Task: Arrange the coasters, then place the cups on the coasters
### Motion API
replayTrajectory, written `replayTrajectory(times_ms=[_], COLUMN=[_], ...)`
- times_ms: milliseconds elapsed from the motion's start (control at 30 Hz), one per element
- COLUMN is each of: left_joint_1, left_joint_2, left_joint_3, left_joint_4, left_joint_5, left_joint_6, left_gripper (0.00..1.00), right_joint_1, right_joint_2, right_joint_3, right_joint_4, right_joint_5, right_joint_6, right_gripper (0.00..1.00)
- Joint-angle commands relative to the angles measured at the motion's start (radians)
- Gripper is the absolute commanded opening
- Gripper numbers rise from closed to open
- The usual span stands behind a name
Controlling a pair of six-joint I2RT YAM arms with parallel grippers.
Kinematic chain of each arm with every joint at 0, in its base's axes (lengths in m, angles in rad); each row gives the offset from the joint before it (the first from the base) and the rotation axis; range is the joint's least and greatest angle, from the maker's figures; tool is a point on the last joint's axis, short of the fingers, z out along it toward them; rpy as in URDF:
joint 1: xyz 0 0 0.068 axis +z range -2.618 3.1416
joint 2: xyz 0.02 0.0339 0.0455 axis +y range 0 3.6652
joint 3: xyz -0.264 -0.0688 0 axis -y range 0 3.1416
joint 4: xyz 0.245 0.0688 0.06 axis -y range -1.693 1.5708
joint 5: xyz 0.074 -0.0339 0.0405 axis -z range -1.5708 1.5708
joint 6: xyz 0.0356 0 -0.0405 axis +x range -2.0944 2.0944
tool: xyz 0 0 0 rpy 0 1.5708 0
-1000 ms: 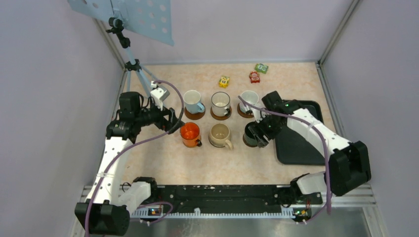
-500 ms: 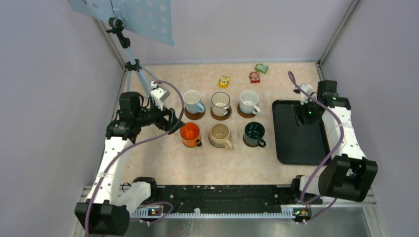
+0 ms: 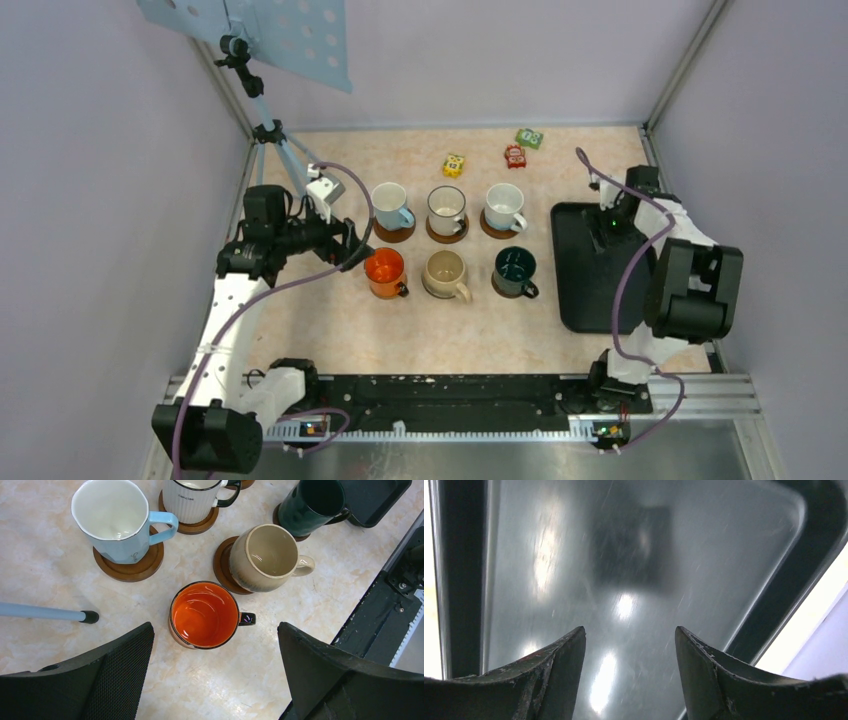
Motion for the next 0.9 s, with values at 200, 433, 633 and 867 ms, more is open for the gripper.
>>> replayTrajectory(times_ms=[200,433,633,867], left_joint_1=[-0.001,-0.001,-0.002,-0.002], left_joint_2=[0.002,0.012,0.028,0.043], left_joint_3=[0.033,0.036,0.041,0.046], left_joint_4=[0.002,-0.002,-0.008,-0.009], left_joint_5=[0.007,-0.001,-0.012,-0.025], left_joint_6=[0.028,0.032,0.037,0.036], left_gripper=[0.99,0.99,0.99,0.99], right_joint_1=[0.030,0.047,0.050,0.052], right_joint_2=[0.278,0.406,0.506,0.531], right_joint_3=[0.245,0.391,0.514,0.595], right_joint_4=[0.224,0.224,0.210,0.191], right_joint_5=[-0.047,-0.025,-0.023,-0.025], right_joint_6=[0.087,0.118,0.141,0.177], right_gripper=[0.65,0.65,0.65,0.65])
